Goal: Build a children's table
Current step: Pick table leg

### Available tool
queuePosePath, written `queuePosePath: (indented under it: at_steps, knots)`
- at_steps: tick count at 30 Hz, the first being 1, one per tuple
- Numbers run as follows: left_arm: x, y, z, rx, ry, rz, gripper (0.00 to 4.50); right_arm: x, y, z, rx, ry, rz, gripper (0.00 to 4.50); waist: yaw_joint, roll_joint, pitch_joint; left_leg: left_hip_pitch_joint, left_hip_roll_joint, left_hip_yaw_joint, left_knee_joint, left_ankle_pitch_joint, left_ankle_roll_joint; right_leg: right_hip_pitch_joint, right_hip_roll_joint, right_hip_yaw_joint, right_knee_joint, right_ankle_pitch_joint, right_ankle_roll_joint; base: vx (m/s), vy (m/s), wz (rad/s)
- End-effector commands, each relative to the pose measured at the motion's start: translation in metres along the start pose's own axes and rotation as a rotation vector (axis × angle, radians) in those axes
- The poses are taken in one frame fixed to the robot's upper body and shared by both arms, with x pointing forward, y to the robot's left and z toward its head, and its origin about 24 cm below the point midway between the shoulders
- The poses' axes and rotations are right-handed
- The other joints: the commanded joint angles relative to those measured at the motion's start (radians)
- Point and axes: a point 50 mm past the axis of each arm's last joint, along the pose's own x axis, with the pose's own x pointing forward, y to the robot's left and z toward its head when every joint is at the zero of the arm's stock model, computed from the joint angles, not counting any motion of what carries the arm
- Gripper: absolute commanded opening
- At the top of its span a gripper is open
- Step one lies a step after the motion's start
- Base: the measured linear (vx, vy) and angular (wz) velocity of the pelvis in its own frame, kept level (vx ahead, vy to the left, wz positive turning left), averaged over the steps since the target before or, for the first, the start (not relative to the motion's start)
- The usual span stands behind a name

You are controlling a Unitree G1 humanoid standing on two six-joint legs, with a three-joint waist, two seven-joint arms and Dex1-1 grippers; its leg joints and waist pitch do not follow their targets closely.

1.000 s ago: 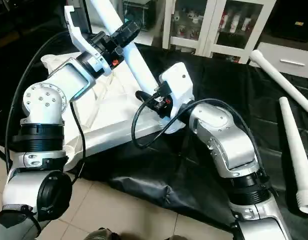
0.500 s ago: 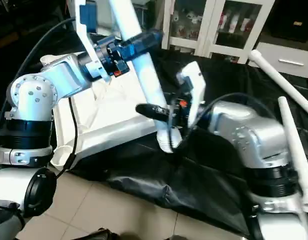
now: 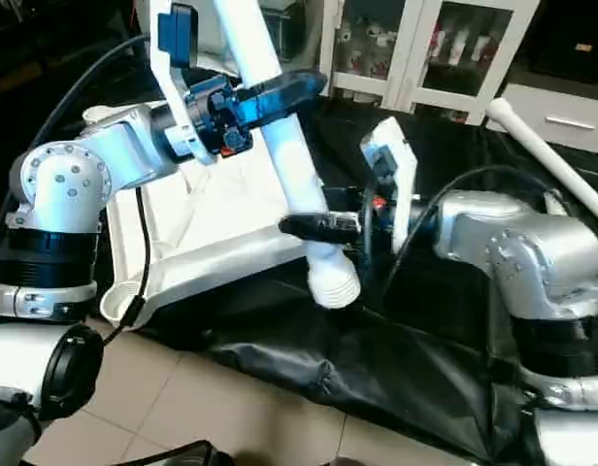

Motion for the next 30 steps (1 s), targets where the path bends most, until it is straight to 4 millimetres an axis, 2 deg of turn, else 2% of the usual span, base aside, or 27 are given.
queuePosePath:
  at_steps: [1, 6, 14, 16, 20, 21, 25, 27, 30]
  knots:
    - [0.002, -0.003, 0.006, 0.03, 0.011, -0.021, 1.72, 0.003, 0.001, -0.005, -0.028, 0.029, -0.012, 3.39, 0.001, -0.016, -0.077, 0.021, 0.064, -0.024, -0.071, -0.06, 0.023, 0.054, -0.082, 0.038, -0.064, -0.099, -0.252, 0.0, 0.0, 0.0]
    - [0.002, -0.003, 0.005, 0.056, 0.036, -0.024, 1.72, 0.01, 0.002, -0.009, -0.044, 0.051, -0.012, 3.39, -0.001, -0.016, -0.078, 0.023, 0.065, -0.025, -0.071, -0.068, 0.022, 0.054, -0.082, 0.038, -0.064, -0.116, -0.257, 0.0, 0.0, 0.0]
    - [0.004, -0.005, 0.001, 0.074, 0.09, -0.063, 1.72, 0.024, 0.006, -0.022, -0.037, 0.128, 0.004, 3.39, -0.002, -0.015, -0.078, 0.023, 0.065, -0.025, -0.072, -0.062, 0.024, 0.053, -0.081, 0.038, -0.061, -0.093, -0.263, 0.0, 0.0, 0.0]
    - [0.005, -0.005, -0.001, 0.089, 0.124, -0.072, 1.72, 0.027, 0.006, -0.022, -0.032, 0.141, 0.009, 3.39, -0.003, -0.018, -0.078, 0.023, 0.066, -0.025, -0.072, -0.066, 0.022, 0.053, -0.081, 0.038, -0.062, -0.1, -0.26, 0.0, 0.0, 0.0]
    - [0.006, -0.005, -0.003, 0.095, 0.139, -0.079, 1.72, 0.029, 0.006, -0.021, -0.025, 0.138, 0.014, 3.39, -0.002, -0.017, -0.078, 0.023, 0.066, -0.025, -0.072, -0.062, 0.02, 0.054, -0.083, 0.038, -0.061, -0.103, -0.259, 0.0, 0.0, 0.0]
    - [0.006, -0.006, -0.003, 0.097, 0.141, -0.084, 1.72, 0.03, 0.007, -0.021, -0.02, 0.138, 0.024, 3.12, -0.001, -0.019, -0.079, 0.023, 0.066, -0.025, -0.072, -0.059, 0.02, 0.054, -0.082, 0.038, -0.06, -0.093, -0.26, 0.0, 0.0, 0.0]
    - [0.008, -0.006, -0.004, 0.103, 0.154, -0.092, 1.72, 0.031, 0.008, -0.023, -0.011, 0.145, 0.038, 2.99, -0.001, -0.019, -0.079, 0.022, 0.066, -0.025, -0.071, -0.053, 0.025, 0.055, -0.082, 0.038, -0.057, -0.081, -0.264, 0.0, 0.0, 0.0]
    - [0.009, -0.007, -0.005, 0.106, 0.16, -0.103, 1.72, 0.031, 0.009, -0.025, -0.005, 0.156, 0.047, 2.71, -0.001, -0.019, -0.079, 0.022, 0.066, -0.024, -0.07, -0.049, 0.028, 0.054, -0.083, 0.039, -0.058, -0.082, -0.263, 0.0, 0.0, 0.0]
    - [0.009, -0.007, -0.004, 0.109, 0.16, -0.104, 1.72, 0.032, 0.009, -0.026, 0.001, 0.161, 0.054, 2.53, -0.001, -0.019, -0.079, 0.023, 0.066, -0.025, -0.071, -0.054, 0.027, 0.054, -0.082, 0.038, -0.059, -0.091, -0.263, 0.0, 0.0, 0.0]
